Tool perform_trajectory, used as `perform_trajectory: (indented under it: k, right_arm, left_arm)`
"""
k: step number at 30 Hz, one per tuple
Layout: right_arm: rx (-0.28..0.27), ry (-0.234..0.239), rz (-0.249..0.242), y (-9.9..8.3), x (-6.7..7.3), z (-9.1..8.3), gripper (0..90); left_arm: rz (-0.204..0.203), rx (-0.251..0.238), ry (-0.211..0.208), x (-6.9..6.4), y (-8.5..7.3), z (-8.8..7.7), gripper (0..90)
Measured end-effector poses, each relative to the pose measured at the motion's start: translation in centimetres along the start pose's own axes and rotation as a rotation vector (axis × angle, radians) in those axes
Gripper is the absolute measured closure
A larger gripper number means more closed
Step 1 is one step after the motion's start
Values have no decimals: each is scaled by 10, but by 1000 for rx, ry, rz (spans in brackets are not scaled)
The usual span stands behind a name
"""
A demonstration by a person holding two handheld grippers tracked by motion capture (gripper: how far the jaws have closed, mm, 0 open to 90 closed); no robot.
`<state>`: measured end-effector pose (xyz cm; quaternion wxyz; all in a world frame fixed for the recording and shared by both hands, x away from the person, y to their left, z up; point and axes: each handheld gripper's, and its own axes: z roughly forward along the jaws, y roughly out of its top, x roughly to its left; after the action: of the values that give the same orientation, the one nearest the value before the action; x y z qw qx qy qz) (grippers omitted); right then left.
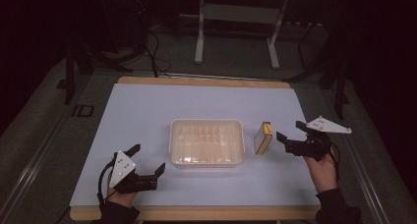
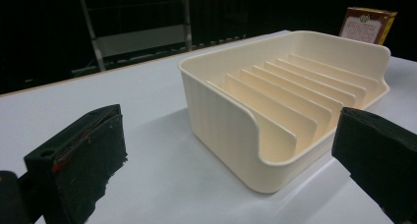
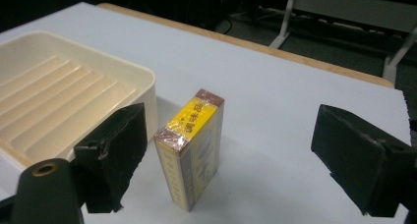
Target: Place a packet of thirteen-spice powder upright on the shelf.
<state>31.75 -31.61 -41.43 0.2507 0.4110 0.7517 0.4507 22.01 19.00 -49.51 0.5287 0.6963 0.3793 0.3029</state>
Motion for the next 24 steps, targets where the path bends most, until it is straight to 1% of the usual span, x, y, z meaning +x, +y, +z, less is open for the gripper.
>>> perform_trajectory:
  k: [2,3,4,8,12,15,17,19,20,22,24]
  right_arm:
    - [15,-12,-9,2,0,-1,135]
    - [15,-12,-9,2,0,-1,135]
    - [29,-11,-10,3,0,-2,135]
    - [58,-37,-39,4,-1,-3,135]
    - [101,-34,-51,4,-3,-5,135]
    - [156,-17,-47,6,-5,-3,135]
    - [196,11,-25,7,-8,-1,135]
    - [206,15,-20,7,-8,-1,135]
    - [258,59,0,9,-10,2,135]
    - [302,78,-5,10,-11,5,135]
    - [345,87,-17,11,-10,8,135]
  left_arm:
    - [-1,3,-2,0,0,0,0]
    - [-1,3,-2,0,0,0,0]
    - [-1,2,-3,0,0,1,0]
    - [2,8,-6,-1,0,1,0]
    - [2,9,-5,-1,0,1,0]
    - [3,12,-8,-1,0,2,0]
    - [5,13,-10,-1,0,2,0]
    - [5,14,-12,-1,0,2,0]
    - [6,16,-13,-1,0,2,0]
    - [7,17,-14,-1,-1,2,0]
    - [6,18,-14,-1,-1,2,0]
